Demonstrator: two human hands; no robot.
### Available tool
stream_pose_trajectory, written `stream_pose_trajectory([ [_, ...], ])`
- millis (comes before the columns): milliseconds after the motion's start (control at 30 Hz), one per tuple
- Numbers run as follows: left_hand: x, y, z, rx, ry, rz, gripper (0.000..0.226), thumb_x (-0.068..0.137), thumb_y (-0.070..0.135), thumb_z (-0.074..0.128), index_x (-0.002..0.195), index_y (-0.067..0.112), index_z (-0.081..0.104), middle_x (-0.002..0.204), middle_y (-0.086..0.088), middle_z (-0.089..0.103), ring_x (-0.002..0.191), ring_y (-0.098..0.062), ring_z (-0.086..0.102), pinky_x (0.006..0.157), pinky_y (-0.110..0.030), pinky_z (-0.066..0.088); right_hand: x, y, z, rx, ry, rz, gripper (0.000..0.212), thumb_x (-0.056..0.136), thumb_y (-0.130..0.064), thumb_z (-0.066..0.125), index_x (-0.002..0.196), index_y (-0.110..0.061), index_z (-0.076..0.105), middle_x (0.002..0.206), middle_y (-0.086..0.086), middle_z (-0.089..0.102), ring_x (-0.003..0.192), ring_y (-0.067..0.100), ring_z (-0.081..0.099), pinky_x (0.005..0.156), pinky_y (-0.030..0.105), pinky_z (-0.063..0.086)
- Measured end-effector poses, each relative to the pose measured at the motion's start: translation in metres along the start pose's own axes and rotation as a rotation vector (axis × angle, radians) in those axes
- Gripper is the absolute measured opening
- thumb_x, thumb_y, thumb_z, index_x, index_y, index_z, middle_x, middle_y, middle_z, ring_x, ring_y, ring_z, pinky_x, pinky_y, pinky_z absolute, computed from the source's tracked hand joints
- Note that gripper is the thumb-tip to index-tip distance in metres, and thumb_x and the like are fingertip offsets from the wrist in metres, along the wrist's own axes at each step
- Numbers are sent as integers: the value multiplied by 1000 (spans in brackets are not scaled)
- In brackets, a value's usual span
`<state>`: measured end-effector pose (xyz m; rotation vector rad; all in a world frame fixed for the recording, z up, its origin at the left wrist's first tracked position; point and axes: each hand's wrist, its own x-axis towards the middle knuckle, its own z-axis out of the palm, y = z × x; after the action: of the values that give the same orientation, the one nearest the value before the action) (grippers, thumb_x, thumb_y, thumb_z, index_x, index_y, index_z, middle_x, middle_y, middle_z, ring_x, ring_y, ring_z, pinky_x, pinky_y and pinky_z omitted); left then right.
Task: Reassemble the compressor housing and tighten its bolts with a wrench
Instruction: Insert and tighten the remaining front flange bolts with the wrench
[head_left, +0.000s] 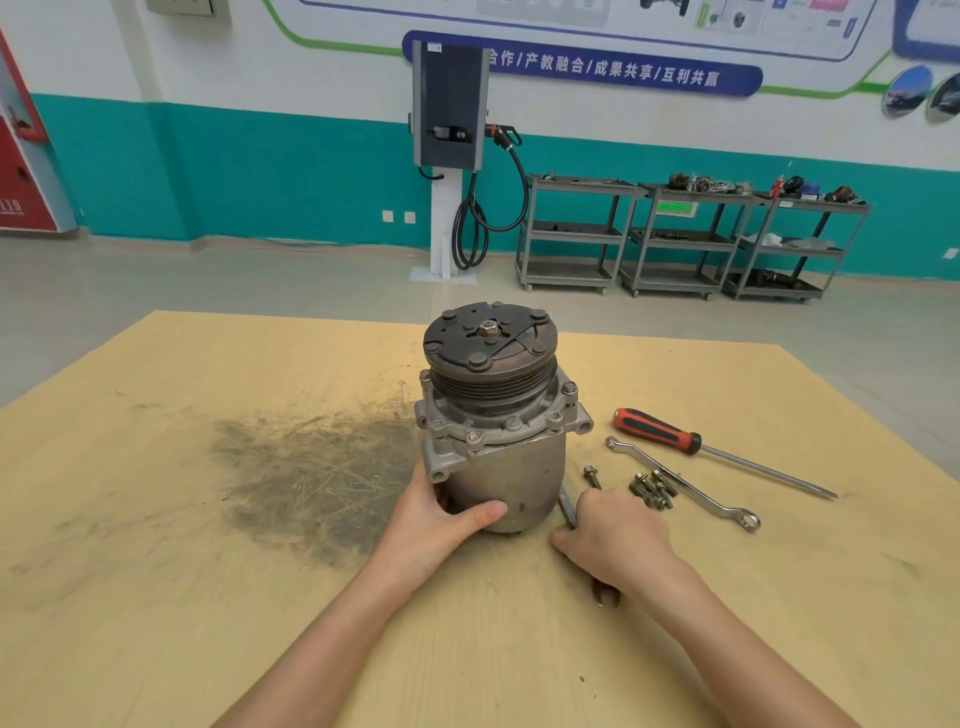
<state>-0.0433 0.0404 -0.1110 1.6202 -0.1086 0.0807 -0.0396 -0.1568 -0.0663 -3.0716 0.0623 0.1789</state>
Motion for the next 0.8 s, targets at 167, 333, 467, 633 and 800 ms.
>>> stream_pose_trajectory([
  [167,1,-2,0,5,4,-9,98,52,53,89,138,28,49,134,16,63,127,-2,57,115,-38,42,2,4,0,67,34,39,24,91,-38,46,79,-18,45,76,-2,48,76,24,48,63,30,38],
  [333,1,-1,-1,-3,-10,-10,103,51,58,90,140,28,48,136,16,62,128,-1,56,116,-38,41,12,29,-8,635,115,-34,25,96,-15,47,121,-17,47,75,4,67,56,9,58,50,23,42],
  [467,0,2,-1,-21,-22,-3,115,45,69,90,142,26,46,138,14,60,131,-3,54,117,-39,39,13,40,-22,1294,248,-174,52,97,1,43,140,-29,38,71,3,68,48,14,54,41,22,40],
  [633,-2,4,-1,-19,-29,2,116,47,67,91,145,25,44,140,14,59,132,-3,53,117,-39,39,10,44,-50,1974,223,-396,37,96,6,29,115,-8,58,86,11,67,74,25,67,58,28,55],
  [800,-1,3,-1,-24,-30,0,116,45,69,91,143,26,45,140,14,60,131,-4,53,117,-39,40,7,34,-59,1648,608,-422,6,96,-27,54,96,-22,50,79,-1,68,89,23,66,56,26,47],
])
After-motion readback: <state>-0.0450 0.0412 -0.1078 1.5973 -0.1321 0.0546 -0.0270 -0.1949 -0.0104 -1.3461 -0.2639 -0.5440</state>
